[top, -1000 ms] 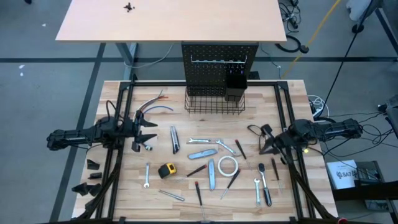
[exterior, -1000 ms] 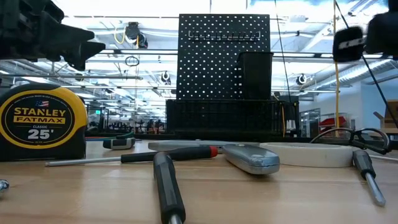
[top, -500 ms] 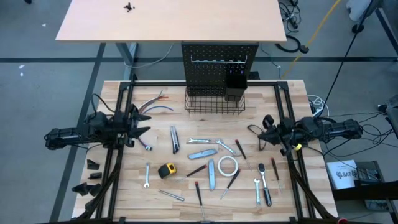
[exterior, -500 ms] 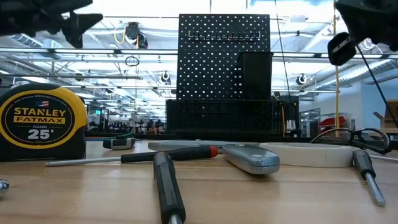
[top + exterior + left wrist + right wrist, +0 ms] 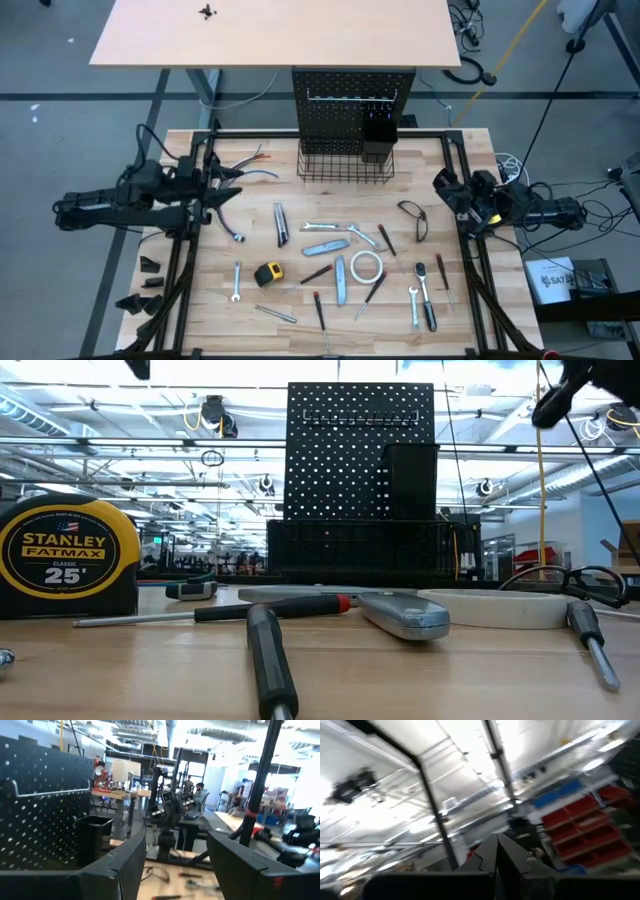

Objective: Hang tools onto peg board
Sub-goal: Hang the nut driver onto the pegboard

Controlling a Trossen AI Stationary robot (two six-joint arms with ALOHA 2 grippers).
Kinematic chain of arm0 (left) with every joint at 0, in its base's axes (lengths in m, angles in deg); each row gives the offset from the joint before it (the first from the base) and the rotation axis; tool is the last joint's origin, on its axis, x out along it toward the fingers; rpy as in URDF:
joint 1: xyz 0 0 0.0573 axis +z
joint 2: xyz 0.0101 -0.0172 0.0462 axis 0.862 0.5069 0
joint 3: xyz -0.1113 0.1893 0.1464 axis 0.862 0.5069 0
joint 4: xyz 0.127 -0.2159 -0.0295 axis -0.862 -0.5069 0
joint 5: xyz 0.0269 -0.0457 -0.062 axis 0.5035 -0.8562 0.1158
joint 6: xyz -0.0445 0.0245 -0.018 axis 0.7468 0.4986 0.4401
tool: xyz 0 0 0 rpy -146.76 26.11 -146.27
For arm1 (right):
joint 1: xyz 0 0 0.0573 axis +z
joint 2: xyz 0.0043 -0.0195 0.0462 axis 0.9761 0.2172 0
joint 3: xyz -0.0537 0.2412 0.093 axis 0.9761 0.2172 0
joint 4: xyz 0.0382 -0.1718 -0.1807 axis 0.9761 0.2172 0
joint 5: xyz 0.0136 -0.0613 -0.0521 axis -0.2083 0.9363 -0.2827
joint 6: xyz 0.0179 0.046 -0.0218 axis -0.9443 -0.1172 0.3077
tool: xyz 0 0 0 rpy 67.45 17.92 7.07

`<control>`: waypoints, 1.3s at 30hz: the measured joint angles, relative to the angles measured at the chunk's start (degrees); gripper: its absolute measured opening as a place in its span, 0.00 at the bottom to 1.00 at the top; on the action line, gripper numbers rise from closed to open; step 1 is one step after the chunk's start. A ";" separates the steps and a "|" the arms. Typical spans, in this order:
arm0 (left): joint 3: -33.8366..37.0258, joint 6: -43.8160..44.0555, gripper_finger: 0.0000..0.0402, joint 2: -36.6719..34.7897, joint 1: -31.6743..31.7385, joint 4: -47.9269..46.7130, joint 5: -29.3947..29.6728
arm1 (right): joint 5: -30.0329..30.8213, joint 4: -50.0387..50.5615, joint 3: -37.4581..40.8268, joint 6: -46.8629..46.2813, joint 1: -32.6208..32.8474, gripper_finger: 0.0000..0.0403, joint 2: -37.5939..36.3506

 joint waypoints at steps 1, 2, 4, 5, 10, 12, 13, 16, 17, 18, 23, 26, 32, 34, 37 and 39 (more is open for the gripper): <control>-1.26 -0.07 0.53 1.05 0.00 0.21 0.01 | -0.40 0.80 -1.07 -0.67 0.02 0.02 0.12; -2.19 -0.29 0.53 1.91 0.00 0.52 0.01 | -0.50 2.33 -2.53 -0.51 0.01 0.02 0.25; -4.54 -0.02 0.53 3.53 0.00 0.95 -0.01 | -0.44 6.94 -6.03 0.93 0.00 0.02 1.08; -5.55 -0.03 0.53 4.17 0.00 1.21 0.00 | 0.01 9.43 -8.13 1.76 0.00 0.02 1.94; -9.96 -0.01 0.53 6.41 0.00 1.22 0.01 | 2.95 19.57 -20.19 6.35 0.00 0.03 8.96; -11.33 -0.01 0.53 7.61 0.00 1.07 -0.30 | 3.49 23.66 -25.10 7.48 0.00 0.03 12.36; -11.93 0.01 0.53 8.25 0.00 0.91 -0.77 | 3.55 25.40 -27.26 7.91 0.00 0.03 14.08; -14.32 0.03 0.53 10.09 0.00 1.01 -2.90 | 3.58 28.36 -33.59 9.05 0.00 0.03 19.26; -15.17 0.15 0.53 10.83 -0.01 1.03 -3.51 | 3.58 28.44 -35.35 9.25 0.00 0.03 20.98; -16.05 0.16 0.53 11.53 0.00 1.05 -4.26 | 3.58 28.24 -36.83 9.21 0.00 0.03 22.54; -19.99 2.12 0.53 15.15 -0.02 1.22 -7.88 | 3.58 28.48 -43.17 10.37 0.00 0.03 29.57; -22.02 4.20 0.53 17.25 0.00 1.22 -8.06 | 3.54 28.33 -45.67 17.92 0.02 0.03 32.88; -23.90 3.54 0.53 20.68 0.00 0.85 -8.06 | 3.12 32.76 -49.54 21.50 0.02 0.03 39.38; -25.09 3.25 0.53 21.79 0.00 -0.52 -8.06 | 2.99 37.68 -51.38 22.45 0.02 0.03 41.59; -29.24 3.00 0.53 23.56 0.00 -8.49 -8.06 | 2.99 46.18 -55.35 21.79 0.02 0.03 45.01; -32.91 1.15 0.53 25.05 0.00 -16.09 -7.52 | 2.99 52.24 -58.46 21.47 0.02 0.04 47.62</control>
